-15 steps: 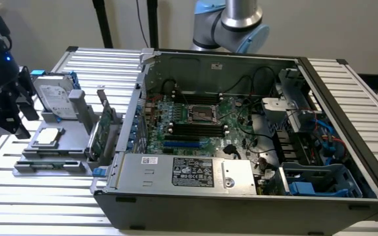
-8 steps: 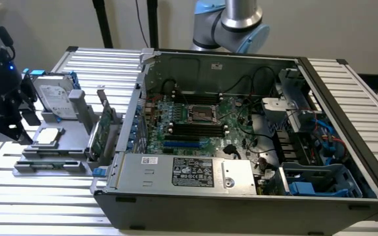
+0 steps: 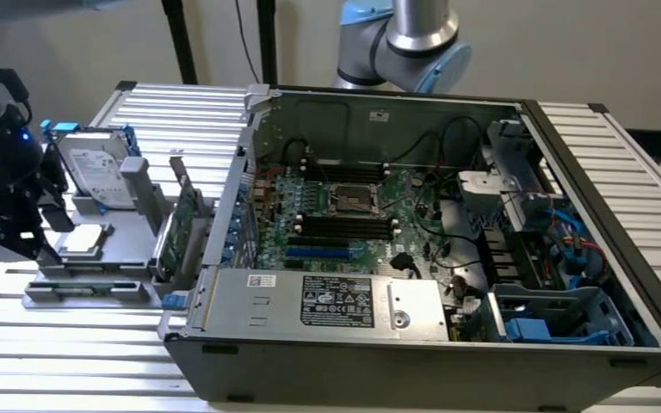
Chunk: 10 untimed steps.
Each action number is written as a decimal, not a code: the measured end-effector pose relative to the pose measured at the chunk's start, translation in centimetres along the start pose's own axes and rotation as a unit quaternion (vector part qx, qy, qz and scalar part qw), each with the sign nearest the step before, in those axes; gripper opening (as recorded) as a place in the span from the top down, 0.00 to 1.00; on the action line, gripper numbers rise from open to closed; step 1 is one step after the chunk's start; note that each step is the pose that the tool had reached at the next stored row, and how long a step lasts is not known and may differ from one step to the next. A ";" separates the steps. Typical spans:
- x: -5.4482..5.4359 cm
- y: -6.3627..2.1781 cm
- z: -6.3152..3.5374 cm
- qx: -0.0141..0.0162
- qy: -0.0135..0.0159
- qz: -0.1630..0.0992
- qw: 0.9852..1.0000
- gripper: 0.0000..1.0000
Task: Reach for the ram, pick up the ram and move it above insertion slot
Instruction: 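Pick up the ram and move it above insertion slot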
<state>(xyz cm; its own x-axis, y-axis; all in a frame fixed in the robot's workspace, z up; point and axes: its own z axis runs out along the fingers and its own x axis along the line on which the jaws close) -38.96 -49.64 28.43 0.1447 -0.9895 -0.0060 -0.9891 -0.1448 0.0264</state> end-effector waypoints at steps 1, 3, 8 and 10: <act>0.1 0.01 0.18 0.000 0.000 0.000 1.000 0.46; 0.3 0.02 0.53 0.000 0.000 0.000 1.000 0.46; 0.4 0.02 1.45 0.000 0.000 0.000 1.000 0.46; 0.4 0.01 1.81 0.000 0.000 0.001 1.000 0.46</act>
<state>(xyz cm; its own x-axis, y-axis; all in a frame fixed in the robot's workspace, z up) -38.96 -50.02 26.62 0.1431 -0.9897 -0.0058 -0.9894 -0.1432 0.0255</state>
